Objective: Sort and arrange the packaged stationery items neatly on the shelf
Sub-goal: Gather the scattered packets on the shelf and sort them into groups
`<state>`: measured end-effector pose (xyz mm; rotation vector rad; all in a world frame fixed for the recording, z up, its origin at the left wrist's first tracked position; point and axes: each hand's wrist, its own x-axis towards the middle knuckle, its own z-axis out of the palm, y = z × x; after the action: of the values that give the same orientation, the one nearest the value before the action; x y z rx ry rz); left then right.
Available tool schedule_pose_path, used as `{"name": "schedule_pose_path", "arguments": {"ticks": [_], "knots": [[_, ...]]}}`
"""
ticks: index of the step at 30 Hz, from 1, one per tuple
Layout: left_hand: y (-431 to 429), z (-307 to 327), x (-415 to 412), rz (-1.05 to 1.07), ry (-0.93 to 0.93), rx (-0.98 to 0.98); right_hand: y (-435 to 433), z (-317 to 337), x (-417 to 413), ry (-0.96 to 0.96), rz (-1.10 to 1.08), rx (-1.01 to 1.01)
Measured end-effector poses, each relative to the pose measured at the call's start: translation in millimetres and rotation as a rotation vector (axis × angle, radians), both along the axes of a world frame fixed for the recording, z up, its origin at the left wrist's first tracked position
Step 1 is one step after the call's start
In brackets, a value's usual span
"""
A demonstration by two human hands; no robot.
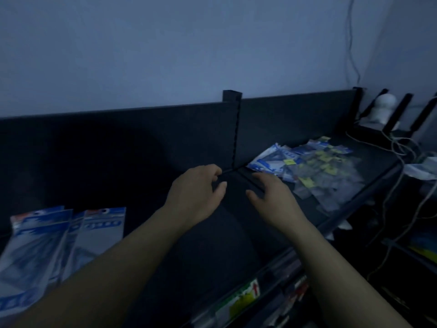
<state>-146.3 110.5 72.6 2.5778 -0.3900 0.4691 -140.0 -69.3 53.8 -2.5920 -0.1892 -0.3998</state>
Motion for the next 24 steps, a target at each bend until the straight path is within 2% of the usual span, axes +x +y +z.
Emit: {"name": "schedule_pose_path", "arguments": {"ticks": [11, 20, 24], "knots": [[-152, -9, 93, -0.098, 0.066, -0.050, -157, -4, 69, 0.144, -0.213, -0.090], [-260, -47, 182, -0.188, 0.319, -0.033, -265, -41, 124, 0.382, -0.321, -0.139], [-289, -61, 211, -0.201, 0.505, 0.031, -275, -56, 131, 0.359, -0.301, -0.310]]}}
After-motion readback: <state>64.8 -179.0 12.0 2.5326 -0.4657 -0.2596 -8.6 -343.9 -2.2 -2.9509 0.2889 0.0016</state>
